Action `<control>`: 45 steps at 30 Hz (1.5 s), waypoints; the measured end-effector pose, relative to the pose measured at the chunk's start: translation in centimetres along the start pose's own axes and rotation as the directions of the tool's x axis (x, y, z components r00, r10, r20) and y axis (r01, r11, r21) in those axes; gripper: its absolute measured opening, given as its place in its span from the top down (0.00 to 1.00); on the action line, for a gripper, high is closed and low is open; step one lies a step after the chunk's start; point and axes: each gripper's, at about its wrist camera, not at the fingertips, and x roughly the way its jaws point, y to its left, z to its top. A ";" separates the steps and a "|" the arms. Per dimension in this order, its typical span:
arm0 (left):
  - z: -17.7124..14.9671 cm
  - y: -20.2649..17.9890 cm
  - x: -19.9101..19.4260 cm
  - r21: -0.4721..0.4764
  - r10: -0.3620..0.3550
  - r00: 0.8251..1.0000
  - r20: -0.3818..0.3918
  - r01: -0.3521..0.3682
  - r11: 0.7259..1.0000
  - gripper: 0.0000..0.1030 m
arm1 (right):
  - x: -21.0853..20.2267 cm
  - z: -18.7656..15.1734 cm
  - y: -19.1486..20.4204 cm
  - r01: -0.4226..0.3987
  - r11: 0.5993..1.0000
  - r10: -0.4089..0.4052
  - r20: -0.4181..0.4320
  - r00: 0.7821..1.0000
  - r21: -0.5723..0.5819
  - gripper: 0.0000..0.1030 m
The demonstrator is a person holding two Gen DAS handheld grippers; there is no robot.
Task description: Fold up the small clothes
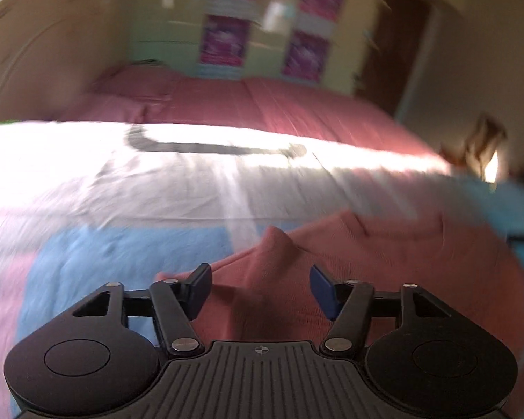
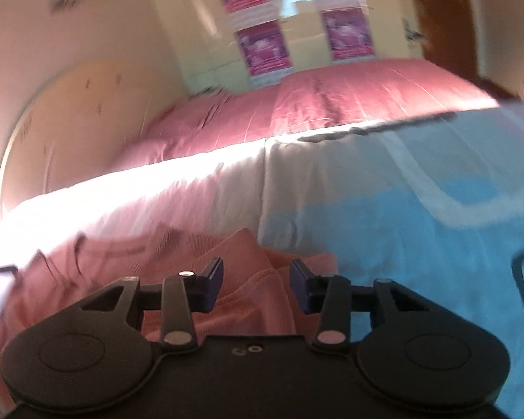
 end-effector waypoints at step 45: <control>-3.4 -16.4 1.4 0.164 -0.078 0.997 0.024 0.073 0.984 0.88 | 4.9 -4.5 15.2 -0.108 0.913 0.075 -0.098 0.992 -0.394 0.71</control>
